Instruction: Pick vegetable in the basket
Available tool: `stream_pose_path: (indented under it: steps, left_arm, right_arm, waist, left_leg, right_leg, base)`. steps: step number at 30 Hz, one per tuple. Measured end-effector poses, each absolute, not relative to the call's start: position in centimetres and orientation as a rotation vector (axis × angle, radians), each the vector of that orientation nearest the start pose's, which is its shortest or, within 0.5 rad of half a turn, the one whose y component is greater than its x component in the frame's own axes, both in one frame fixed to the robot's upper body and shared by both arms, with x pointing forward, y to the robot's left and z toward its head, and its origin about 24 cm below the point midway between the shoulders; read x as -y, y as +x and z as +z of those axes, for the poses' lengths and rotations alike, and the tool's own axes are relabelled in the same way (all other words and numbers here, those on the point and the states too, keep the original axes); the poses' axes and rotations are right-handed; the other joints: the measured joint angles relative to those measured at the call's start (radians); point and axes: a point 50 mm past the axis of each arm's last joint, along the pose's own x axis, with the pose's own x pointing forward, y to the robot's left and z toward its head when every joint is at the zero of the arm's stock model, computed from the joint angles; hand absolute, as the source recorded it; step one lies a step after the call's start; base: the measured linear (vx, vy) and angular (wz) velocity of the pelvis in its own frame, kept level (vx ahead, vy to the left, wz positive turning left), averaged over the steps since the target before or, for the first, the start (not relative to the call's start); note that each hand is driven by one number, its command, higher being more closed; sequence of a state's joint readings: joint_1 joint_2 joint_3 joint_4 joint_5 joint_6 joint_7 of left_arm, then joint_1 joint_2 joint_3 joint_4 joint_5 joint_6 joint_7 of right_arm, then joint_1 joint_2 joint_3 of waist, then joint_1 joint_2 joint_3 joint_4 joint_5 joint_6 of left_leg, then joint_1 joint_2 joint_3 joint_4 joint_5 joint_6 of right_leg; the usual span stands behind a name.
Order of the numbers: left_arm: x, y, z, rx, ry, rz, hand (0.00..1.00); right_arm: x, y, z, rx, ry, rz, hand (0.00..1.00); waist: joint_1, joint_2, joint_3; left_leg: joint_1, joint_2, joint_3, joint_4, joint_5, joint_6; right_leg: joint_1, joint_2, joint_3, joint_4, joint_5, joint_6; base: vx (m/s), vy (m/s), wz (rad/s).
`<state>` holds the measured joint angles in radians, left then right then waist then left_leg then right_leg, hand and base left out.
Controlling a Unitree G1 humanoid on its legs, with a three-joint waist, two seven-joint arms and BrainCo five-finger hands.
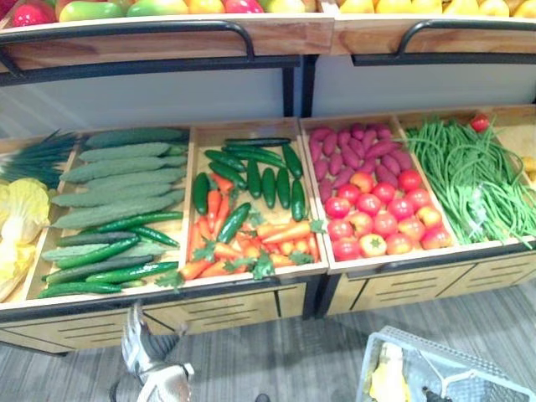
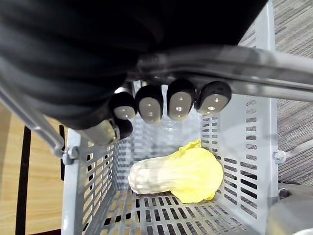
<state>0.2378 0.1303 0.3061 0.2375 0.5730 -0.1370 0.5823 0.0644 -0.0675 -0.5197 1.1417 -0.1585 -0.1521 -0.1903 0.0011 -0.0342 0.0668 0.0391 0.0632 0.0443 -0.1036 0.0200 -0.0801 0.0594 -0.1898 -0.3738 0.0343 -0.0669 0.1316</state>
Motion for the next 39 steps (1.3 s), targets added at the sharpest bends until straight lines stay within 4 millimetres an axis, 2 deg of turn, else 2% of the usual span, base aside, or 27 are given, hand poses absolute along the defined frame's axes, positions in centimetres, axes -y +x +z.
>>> stream_pose_path:
  steps: [5, 9, 13, 14, 16, 19, 22, 27, 32, 39]
  left_arm:
    - [-28.3, 18.0, 2.3, -0.005, 0.862, 0.694, 0.0]
    - [-29.5, 20.2, 4.2, 0.047, 0.923, 0.594, 0.0]
    - [-30.5, 22.9, 5.5, 0.071, 1.018, 0.509, 0.0]
    - [-30.4, 23.1, 5.6, 0.074, 1.039, 0.482, 0.0]
    - [-29.9, 23.7, 6.0, 0.095, 1.155, 0.312, 0.0]
    - [-29.2, 24.7, 5.7, 0.08, 1.225, 0.154, 0.0]
    - [-28.7, 25.4, 5.0, 0.049, 1.233, 0.092, 0.0]
    - [-28.0, 26.7, 5.7, 0.078, 1.236, 0.081, 0.0]
    - [-27.5, 27.4, 5.4, 0.065, 1.248, 0.053, 0.0]
    - [-28.7, 27.7, 4.8, -0.024, 1.27, 0.104, 0.0]
  right_arm:
    - [23.9, 8.0, -15.6, -1.044, -0.065, -0.554, 1.0]
    - [23.9, 8.6, -15.4, -1.027, -0.077, -0.508, 1.0]
    - [23.9, 9.8, -15.2, -1.0, -0.091, -0.465, 1.0]
    - [24.0, 10.0, -15.1, -0.993, -0.097, -0.463, 1.0]
    - [24.4, 10.3, -14.8, -0.974, -0.106, -0.458, 1.0]
    - [24.8, 10.8, -14.4, -0.949, -0.12, -0.447, 1.0]
    - [24.9, 11.3, -14.2, -0.928, -0.134, -0.435, 1.0]
    - [25.0, 11.7, -13.9, -0.901, -0.143, -0.432, 1.0]
    - [25.1, 12.0, -13.7, -0.888, -0.15, -0.429, 1.0]
    - [25.3, 13.0, -13.0, -0.839, -0.186, -0.415, 1.0]
  waist:
    - [-0.005, 0.0, 0.0]
    - [-0.027, 0.005, 0.001]
    - [-0.028, 0.015, 0.008]
    - [-0.03, 0.018, 0.011]
    - [-0.054, 0.028, 0.017]
    - [-0.054, 0.042, 0.025]
    - [-0.057, 0.044, 0.029]
    - [-0.058, 0.048, 0.036]
    - [-0.061, 0.051, 0.037]
    - [-0.055, 0.061, 0.051]
  left_leg:
    - [0.011, 0.002, 0.055, 0.0, -0.003, -0.003]
    - [0.017, 0.01, 0.102, 0.0, -0.009, -0.008]
    - [0.016, 0.022, 0.162, 0.0, -0.012, -0.012]
    - [0.016, 0.022, 0.165, 0.0, -0.013, -0.012]
    - [0.016, 0.026, 0.189, 0.0, -0.017, -0.015]
    - [0.016, 0.033, 0.223, 0.001, -0.031, -0.017]
    - [0.013, 0.038, 0.249, 0.005, -0.037, -0.022]
    - [-0.003, 0.037, 0.274, 0.007, -0.037, -0.022]
    - [0.001, 0.037, 0.292, 0.007, -0.037, -0.023]
    - [-0.002, 0.041, 0.332, 0.008, -0.053, -0.023]
  right_leg:
    - [-0.002, 0.002, 0.03, -0.008, 0.004, 0.003]
    - [-0.004, 0.013, 0.059, -0.033, 0.02, 0.002]
    - [-0.04, 0.027, 0.114, -0.036, 0.035, -0.005]
    - [-0.042, 0.028, 0.119, -0.037, 0.035, -0.004]
    - [-0.057, 0.032, 0.142, -0.035, 0.036, -0.003]
    - [-0.078, 0.042, 0.178, -0.038, 0.043, -0.003]
    - [-0.096, 0.049, 0.202, -0.04, 0.043, -0.004]
    - [-0.127, 0.049, 0.221, -0.035, 0.043, -0.004]
    - [-0.138, 0.047, 0.237, -0.022, 0.043, -0.004]
    - [-0.199, 0.039, 0.278, 0.051, 0.043, -0.004]
  base:
    - [0.03, -0.003, -0.15]
    - [0.03, -0.005, -0.24]
    - [0.0, -0.007, -0.4]
    - [-0.01, -0.012, -0.29]
    - [0.01, -0.011, -0.26]
    - [0.01, -0.014, -0.35]
    - [0.04, -0.03, -0.25]
    - [0.06, -0.04, -0.12]
    - [0.06, -0.034, -0.08]
    - [0.02, -0.011, -0.14]
